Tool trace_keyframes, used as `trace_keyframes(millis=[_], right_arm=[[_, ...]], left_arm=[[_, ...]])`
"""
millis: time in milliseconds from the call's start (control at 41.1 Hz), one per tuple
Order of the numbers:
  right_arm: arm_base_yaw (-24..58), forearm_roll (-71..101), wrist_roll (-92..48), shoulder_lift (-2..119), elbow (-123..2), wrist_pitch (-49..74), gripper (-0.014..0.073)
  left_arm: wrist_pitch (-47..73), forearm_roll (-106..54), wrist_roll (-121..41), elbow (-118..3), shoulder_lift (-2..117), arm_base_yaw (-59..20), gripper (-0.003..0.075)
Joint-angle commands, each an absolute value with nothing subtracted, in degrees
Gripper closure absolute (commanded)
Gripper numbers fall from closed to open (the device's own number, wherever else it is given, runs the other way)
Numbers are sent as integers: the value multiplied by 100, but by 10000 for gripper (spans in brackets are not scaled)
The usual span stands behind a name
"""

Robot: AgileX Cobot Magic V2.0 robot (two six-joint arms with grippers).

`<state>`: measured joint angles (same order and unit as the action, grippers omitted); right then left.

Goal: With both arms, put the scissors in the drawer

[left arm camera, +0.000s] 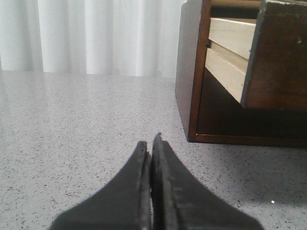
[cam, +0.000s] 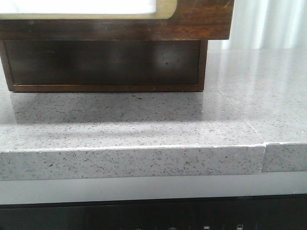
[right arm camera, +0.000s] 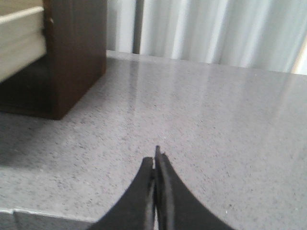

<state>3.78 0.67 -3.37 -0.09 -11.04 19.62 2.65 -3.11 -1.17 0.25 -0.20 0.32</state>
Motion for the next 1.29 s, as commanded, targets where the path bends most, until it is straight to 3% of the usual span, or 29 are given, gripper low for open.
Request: trace_keyframes(millis=[0, 243, 1094, 1118, 1264], right_arm=[[223, 0, -379, -162, -807, 996, 711], [154, 160, -379, -156, 178, 0, 711], [129, 46, 171, -156, 157, -325, 711], [113, 46, 171, -156, 157, -324, 661], [4, 46, 171, -156, 157, -331, 661]], left_arm=[[-219, -355, -84, 162, -117, 37, 741], [-219, -355, -84, 162, -117, 37, 741], [-219, -355, -84, 162, -117, 37, 741], [-219, -355, -84, 162, -117, 37, 741], [-219, -355, -84, 162, -117, 37, 741]])
